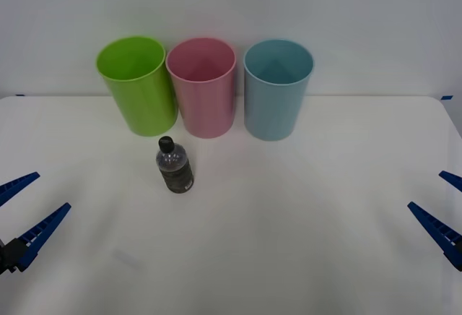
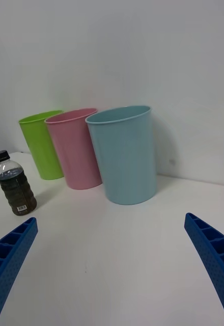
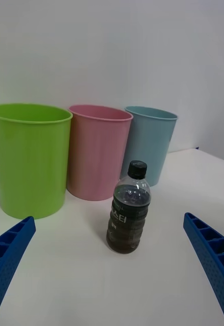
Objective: Grasp the object on the table and drop it into the matching bin: aluminum can to the light blue bin, PET bottle to the pink bin.
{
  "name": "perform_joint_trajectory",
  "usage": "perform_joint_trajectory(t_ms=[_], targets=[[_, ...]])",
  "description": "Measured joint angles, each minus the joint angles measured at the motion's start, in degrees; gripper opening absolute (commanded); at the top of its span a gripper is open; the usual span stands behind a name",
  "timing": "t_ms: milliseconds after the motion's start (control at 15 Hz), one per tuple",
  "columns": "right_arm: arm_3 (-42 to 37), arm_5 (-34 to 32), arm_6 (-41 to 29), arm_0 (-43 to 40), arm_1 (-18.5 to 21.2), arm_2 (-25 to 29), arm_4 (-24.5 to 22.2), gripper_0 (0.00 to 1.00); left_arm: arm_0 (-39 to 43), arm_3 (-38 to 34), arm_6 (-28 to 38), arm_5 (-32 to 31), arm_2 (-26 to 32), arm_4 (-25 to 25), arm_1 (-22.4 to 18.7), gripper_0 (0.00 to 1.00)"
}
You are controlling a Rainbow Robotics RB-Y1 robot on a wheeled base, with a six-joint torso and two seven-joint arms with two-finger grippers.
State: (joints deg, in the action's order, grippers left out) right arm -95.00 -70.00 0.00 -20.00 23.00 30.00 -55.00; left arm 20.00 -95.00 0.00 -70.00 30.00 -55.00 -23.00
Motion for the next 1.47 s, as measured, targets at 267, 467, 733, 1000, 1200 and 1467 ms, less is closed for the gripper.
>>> perform_joint_trajectory(t_ms=[267,467,733,1000,1200,1467], targets=[[0.0,0.0,0.0,0.0,0.0,0.0,0.0,1.00,0.9,1.1,-0.1,-0.2,-0.6,-0.3,1.4,1.00],[0.0,0.0,0.0,0.0,0.0,0.0,0.0,1.00,1.5,0.8,-0.3,-0.5,-1.2,0.2,0.9,1.00],[0.0,0.0,0.0,0.0,0.0,0.0,0.0,1.00,4.2,0.8,-1.1,-0.1,-1.1,-0.3,-0.5,1.00],[0.0,0.0,0.0,0.0,0.0,0.0,0.0,1.00,7.3,0.9,-2.4,2.0,-2.1,-1.6,-0.5,1.00],[0.0,0.0,0.0,0.0,0.0,0.0,0.0,1.00,8.3,0.8,-5.8,4.8,-4.9,-1.6,-0.5,1.00],[0.0,0.0,0.0,0.0,0.0,0.0,0.0,1.00,6.4,0.9,-10.4,10.6,-10.8,-2.2,-0.4,1.00]])
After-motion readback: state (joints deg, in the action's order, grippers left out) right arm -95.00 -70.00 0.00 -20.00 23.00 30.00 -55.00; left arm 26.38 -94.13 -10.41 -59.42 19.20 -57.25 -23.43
